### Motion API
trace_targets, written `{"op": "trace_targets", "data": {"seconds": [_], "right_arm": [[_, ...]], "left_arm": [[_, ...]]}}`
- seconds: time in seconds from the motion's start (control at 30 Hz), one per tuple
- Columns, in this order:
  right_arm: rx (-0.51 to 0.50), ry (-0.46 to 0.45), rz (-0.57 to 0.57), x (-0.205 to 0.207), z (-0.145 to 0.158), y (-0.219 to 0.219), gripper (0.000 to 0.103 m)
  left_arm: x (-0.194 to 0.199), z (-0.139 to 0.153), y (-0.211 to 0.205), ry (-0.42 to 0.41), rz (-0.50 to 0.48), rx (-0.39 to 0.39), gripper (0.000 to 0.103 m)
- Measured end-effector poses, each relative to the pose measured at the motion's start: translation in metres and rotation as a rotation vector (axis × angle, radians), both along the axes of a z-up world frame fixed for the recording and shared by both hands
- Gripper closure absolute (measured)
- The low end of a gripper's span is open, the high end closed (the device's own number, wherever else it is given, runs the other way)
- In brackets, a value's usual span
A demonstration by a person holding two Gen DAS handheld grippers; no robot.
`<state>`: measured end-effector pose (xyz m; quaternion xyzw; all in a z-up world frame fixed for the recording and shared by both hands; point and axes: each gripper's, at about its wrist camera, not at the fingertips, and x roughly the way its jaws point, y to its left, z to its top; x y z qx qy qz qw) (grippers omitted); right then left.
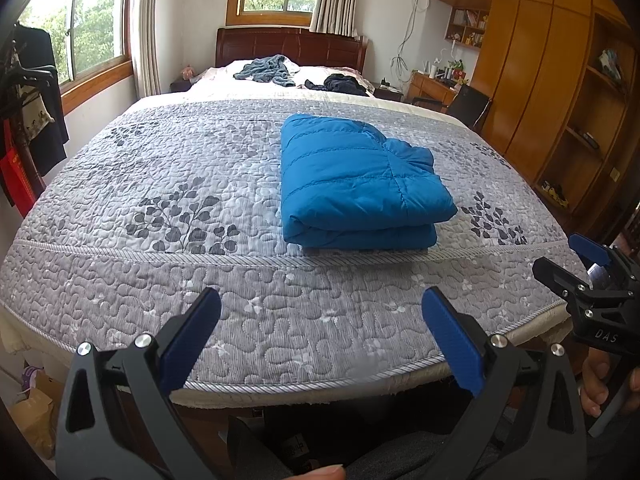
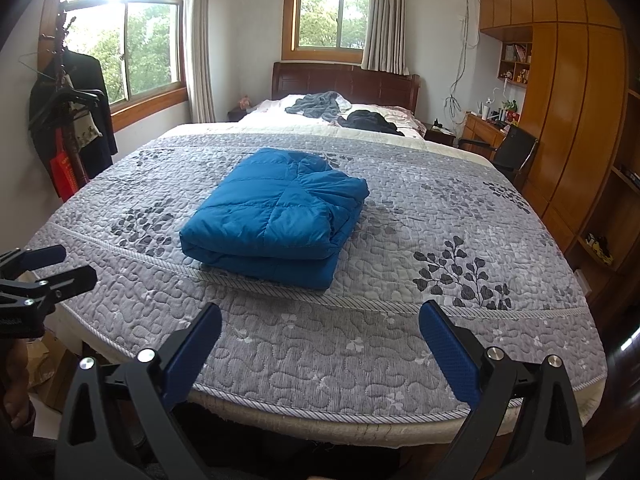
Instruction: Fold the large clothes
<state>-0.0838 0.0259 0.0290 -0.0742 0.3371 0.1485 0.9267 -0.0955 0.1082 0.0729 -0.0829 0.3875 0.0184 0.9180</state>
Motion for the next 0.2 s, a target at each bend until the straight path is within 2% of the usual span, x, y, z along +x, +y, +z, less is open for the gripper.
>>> {"op": "trace_targets", "data": {"seconds": [0.2], "right_arm": [[0.001,0.001,-0.001,0.0011,-0.0003,-0.0012,0.004]], "left_arm": [[0.0013,-0.0007,0.0015,0.002,0.002,-0.001,0.003]]}}
